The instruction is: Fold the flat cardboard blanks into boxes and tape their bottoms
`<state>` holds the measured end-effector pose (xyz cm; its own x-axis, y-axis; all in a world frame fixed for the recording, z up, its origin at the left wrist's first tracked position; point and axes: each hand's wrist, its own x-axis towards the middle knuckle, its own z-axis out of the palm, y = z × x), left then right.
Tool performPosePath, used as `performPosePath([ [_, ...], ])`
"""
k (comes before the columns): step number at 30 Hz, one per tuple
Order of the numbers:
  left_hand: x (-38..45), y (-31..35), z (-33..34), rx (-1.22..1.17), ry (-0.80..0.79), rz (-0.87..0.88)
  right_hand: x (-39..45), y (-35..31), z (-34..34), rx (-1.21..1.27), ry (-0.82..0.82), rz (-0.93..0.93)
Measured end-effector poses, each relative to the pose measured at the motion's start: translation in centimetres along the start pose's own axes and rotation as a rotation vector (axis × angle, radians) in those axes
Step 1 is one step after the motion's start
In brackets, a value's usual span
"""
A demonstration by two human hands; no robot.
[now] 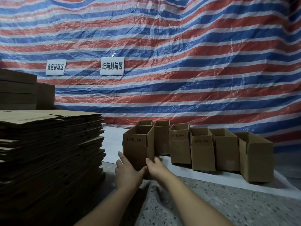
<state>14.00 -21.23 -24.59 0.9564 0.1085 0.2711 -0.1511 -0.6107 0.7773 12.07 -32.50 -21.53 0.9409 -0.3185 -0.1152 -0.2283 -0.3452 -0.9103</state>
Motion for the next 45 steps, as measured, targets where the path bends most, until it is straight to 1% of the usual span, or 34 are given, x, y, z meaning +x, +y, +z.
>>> performPosePath([
  [8,-2.6,-0.8,-4.5,0.084,-0.060,-0.029,-5.1,-1.6,-2.5,-0.097,0.046,-0.031],
  [10,-3.9,-0.6,-5.8,0.087,-0.073,0.028,-7.4,-2.4,-3.2,-0.102,0.086,-0.051],
  [13,-6.2,0.2,-8.6,0.059,-0.087,0.170,-11.7,-3.8,-4.3,-0.079,0.152,-0.109],
  [18,-10.8,1.4,-14.9,0.087,-0.131,0.324,-19.5,-5.4,-5.4,0.061,0.289,-0.239],
  [21,-14.5,0.7,-17.9,0.047,-0.168,0.364,-24.4,-4.3,-5.0,0.086,0.337,-0.278],
  [25,-18.6,-0.5,-20.5,0.015,-0.190,0.407,-29.6,-2.5,-4.4,0.080,0.386,-0.279],
  [27,-19.8,-0.3,-21.8,0.028,-0.163,0.474,-31.3,-2.3,-4.3,0.077,0.402,-0.291],
  [30,-20.2,1.0,-24.5,0.094,-0.054,0.617,-33.4,-2.9,-4.2,0.100,0.403,-0.327],
  [34,-17.7,4.0,-28.7,0.209,0.184,0.752,-34.0,-6.0,-4.6,0.126,0.388,-0.384],
  [36,-15.5,5.0,-30.5,0.275,0.305,0.786,-33.6,-8.2,-4.6,0.138,0.385,-0.423],
  [38,-13.0,5.3,-31.9,0.403,0.360,0.728,-33.1,-10.2,-4.1,0.120,0.375,-0.448],
  [40,-10.3,5.0,-33.1,0.543,0.361,0.620,-32.7,-11.6,-3.3,0.088,0.349,-0.473],
  [42,-7.8,4.4,-34.1,0.641,0.315,0.514,-32.2,-12.5,-2.5,0.060,0.318,-0.504],
  [45,-4.7,3.7,-35.2,0.726,0.177,0.347,-31.4,-13.1,-1.3,0.025,0.264,-0.526],
])
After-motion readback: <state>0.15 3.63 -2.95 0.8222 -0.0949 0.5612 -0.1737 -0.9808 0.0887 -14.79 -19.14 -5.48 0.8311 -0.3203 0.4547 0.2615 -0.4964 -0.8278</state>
